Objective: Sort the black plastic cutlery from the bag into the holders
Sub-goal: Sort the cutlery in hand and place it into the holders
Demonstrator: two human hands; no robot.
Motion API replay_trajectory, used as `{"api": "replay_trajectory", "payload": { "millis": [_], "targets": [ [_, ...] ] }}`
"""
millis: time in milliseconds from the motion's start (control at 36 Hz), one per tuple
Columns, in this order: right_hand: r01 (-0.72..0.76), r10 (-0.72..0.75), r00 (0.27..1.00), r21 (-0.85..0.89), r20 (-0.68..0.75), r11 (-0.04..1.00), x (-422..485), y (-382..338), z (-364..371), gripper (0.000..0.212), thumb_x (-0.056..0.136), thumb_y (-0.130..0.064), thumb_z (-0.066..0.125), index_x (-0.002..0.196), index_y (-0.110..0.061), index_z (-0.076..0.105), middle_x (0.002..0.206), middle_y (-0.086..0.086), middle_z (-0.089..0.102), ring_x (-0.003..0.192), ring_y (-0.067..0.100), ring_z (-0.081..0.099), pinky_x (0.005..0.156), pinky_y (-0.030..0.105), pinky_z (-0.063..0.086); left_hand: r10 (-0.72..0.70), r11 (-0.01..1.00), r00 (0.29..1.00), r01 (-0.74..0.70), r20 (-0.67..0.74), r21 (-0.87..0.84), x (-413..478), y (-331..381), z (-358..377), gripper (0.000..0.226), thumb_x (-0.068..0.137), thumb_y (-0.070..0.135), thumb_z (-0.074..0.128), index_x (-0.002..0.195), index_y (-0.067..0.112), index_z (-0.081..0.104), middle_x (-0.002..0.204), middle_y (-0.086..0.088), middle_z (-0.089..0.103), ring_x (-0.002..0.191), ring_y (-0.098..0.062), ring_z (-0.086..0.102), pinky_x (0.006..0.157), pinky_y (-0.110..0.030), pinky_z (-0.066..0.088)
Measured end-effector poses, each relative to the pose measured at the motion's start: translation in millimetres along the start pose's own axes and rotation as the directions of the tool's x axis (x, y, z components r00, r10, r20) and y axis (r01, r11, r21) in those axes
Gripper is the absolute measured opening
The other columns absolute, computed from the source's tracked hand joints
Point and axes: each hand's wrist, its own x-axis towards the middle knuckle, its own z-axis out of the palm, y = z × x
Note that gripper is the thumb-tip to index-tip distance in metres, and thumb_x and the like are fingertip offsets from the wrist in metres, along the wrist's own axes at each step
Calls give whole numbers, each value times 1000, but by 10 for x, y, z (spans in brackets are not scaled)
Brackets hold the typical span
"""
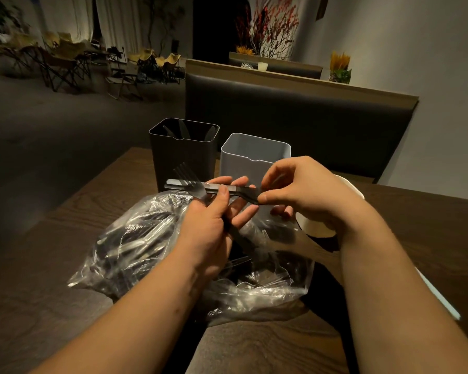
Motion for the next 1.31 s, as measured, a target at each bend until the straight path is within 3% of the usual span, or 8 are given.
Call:
{"api": "replay_trajectory", "payload": {
  "millis": [111,278,361,444,667,833,1028,1306],
  "targets": [
    [-92,113,992,280,-59,956,4,-39,65,19,82,4,75,95,-3,63,89,19,66,64,28,72,55,33,62,-22,999,999,23,42,-26,4,6,-12,24,106,14,41,122,11,58,119,-9,73,112,-29,69,85,-42,61],
    [198,55,879,468,-473,861,21,-14,15,18,88,5,67,93,-13,69,93,7,71,83,19,74,63,25,60,-54,995,996,47,75,83,-13,-25,-10,28,107,18,38,129,10,53,109,-10,74,92,-24,74,67,-36,63],
    [316,50,780,462,-624,829,18,35,-66,21,93,-3,65,96,-23,72,100,-2,72,93,9,72,72,23,59,-100,989,994,95,35,114,-19,-14,-28,31,107,29,39,129,10,50,69,-3,53,49,-10,43,39,-19,33],
    [381,66,696,446,-715,810,4,71,-176,25,96,-5,60,101,-27,70,104,-6,71,98,6,70,77,24,59,-207,978,976,204,68,53,-16,9,-36,47,102,52,39,123,11,48,65,2,33,48,-8,22,43,-21,14],
    [210,-29,943,527,-331,823,-113,51,-364,27,99,5,49,107,-15,65,99,6,67,84,12,74,69,22,58,-321,946,944,315,74,79,-34,7,-20,41,105,49,32,95,14,49,68,-1,39,52,-12,31,47,-24,23],
    [217,-211,976,287,-52,933,-82,-7,-161,34,88,9,64,109,-16,67,104,5,70,95,13,73,75,22,58,-432,895,890,404,146,188,-65,-25,-19,44,104,49,35,94,11,56,80,-11,67,78,-24,71,84,-54,58],
    [199,-191,972,44,-136,979,31,42,7,31,81,3,77,103,-18,73,92,-1,74,84,9,73,76,26,61,-502,842,838,419,212,339,-103,-42,-15,56,103,58,27,112,10,54,76,-8,58,55,-17,50,41,-26,43],
    [177,-161,980,148,-113,973,137,76,192,30,91,1,68,113,-18,75,101,-1,77,91,12,74,78,29,62,-485,839,839,366,248,402,-109,-32,-25,52,100,60,32,93,10,48,60,0,43,42,-9,30,38,-19,28]
  ]
}}
